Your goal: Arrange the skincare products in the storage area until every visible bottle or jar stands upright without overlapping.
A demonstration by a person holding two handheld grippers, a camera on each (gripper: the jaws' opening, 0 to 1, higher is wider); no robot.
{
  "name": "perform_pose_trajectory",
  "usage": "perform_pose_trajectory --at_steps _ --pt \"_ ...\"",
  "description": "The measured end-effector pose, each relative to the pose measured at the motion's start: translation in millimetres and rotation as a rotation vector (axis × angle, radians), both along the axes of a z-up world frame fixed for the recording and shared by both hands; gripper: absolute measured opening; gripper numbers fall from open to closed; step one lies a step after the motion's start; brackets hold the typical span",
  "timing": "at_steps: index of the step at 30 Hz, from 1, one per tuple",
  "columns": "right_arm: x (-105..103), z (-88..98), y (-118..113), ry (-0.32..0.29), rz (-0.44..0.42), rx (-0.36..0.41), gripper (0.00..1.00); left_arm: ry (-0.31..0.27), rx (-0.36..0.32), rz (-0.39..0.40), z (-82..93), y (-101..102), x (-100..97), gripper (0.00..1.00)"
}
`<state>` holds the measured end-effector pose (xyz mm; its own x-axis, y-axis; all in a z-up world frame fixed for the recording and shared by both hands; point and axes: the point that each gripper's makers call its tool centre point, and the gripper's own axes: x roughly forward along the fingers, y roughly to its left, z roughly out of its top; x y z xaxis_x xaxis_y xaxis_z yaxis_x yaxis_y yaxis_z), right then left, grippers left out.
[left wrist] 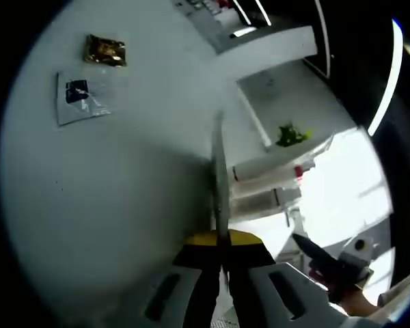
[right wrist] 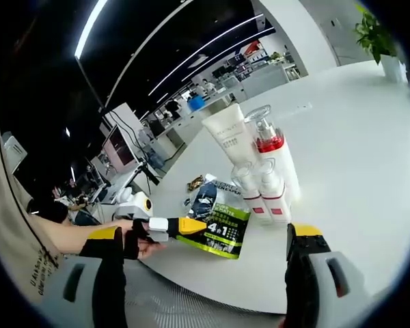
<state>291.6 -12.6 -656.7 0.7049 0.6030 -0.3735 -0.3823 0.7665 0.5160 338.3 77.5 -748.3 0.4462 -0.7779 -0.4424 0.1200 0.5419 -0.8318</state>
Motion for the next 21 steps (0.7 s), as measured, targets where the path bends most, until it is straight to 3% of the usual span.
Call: perform_pose_trajectory --at_steps 5,11,21 --pt "0 -0.4 -1 0.002 -0.007 -0.001 1.00 -0.072 0.154 -0.060 -13.2 5 0.3 0.00" --pt "1 -0.7 -2 0.003 -0.014 -0.005 1.00 -0.177 0.351 -0.143 -24.4 12 2.2 0.08" --pt "1 -1.5 -3 0.006 -0.017 -0.003 1.00 -0.313 0.545 -0.244 -24.2 18 8.0 0.15"
